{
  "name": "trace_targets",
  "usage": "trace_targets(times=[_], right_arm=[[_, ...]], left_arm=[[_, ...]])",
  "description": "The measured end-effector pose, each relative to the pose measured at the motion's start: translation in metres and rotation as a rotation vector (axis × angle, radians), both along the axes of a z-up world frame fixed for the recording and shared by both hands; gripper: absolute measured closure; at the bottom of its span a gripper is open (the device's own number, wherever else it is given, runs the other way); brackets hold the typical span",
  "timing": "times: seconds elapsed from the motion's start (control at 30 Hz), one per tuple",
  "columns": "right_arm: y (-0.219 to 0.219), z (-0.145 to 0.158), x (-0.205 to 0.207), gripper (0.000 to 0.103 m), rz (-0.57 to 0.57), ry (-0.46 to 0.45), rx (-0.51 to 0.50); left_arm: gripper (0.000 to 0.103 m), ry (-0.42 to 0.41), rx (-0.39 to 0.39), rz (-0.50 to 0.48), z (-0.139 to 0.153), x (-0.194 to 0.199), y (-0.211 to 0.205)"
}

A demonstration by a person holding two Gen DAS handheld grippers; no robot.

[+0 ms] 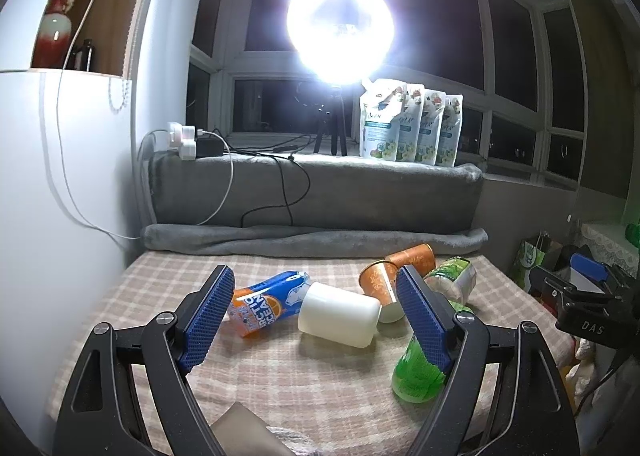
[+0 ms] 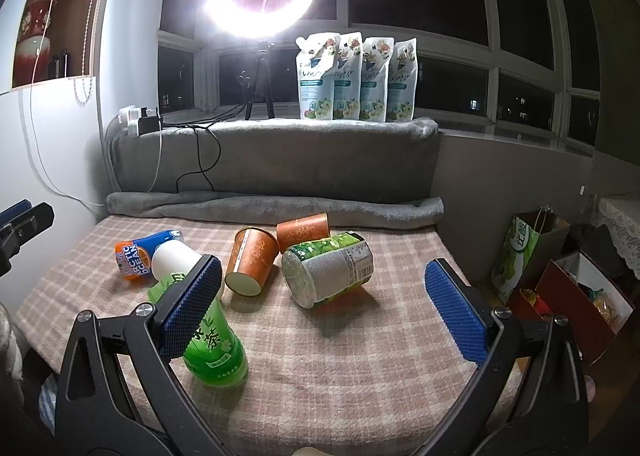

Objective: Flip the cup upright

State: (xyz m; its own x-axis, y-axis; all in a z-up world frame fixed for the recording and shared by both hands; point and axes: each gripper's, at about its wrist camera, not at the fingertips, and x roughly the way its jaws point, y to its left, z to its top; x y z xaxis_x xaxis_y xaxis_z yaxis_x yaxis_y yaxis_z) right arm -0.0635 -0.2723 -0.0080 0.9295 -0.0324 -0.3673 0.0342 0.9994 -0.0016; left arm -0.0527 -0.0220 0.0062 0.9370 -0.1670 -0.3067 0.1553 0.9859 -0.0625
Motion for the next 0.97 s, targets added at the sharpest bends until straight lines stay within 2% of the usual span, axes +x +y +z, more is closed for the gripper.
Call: trace_targets(times=[0.2, 0.3, 0.97], right_arm=[[0.0002, -0.0002, 0.0001, 0.000, 0.001, 0.001, -0.001], [0.0005, -0.0003, 0.0000, 0.000, 0.000, 0.003, 0.000], [0.0058, -0.0039, 0.0045, 0.000, 0.016, 0.014, -0.005]], left_arm=[[0.019, -0.006, 0.004, 0.006, 0.0019, -0.0007, -0.0003], [0.014, -0.001, -0.003, 0.001, 0.0020, -0.0005, 0.0003], [0.011, 0.015, -0.020, 0.006, -0.0003, 0.0061, 0.0050]])
